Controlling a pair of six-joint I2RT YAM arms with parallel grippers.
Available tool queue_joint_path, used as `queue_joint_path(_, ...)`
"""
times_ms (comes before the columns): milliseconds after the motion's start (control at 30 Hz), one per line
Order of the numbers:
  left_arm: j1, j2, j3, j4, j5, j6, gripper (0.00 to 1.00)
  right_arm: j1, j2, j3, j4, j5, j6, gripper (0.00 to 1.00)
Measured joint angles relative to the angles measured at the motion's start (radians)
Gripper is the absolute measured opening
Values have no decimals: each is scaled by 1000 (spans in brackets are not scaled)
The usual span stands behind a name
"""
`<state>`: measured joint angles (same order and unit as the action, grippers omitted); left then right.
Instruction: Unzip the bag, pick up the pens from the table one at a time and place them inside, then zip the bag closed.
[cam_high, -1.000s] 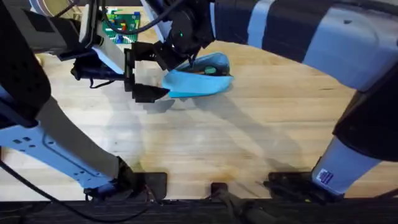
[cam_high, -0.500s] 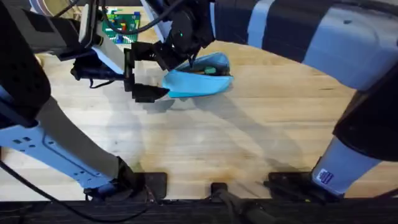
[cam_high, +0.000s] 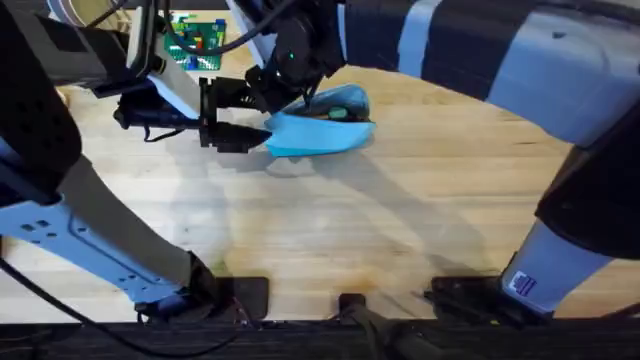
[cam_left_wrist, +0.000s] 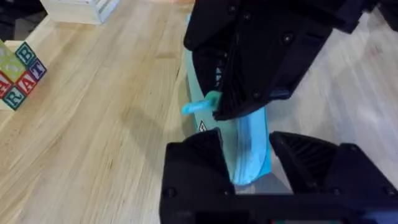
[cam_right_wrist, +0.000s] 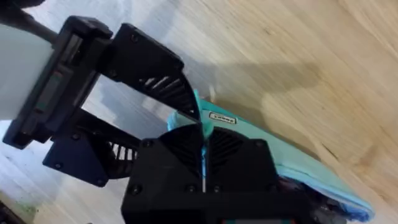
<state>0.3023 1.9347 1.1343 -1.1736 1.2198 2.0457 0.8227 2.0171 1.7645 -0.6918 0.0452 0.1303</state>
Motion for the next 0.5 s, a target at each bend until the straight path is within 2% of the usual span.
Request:
queue_joint_path(100, 0, 0, 0, 0, 0, 0, 446, 0, 0, 0, 0, 0, 0, 30)
queue_joint_path(400, 0, 0, 0, 0, 3, -2, 45, 0, 0, 0, -3, 0, 0, 30)
queue_joint_path(500, 0, 0, 0, 0, 3, -3, 44, 0, 0, 0, -3, 0, 0, 30)
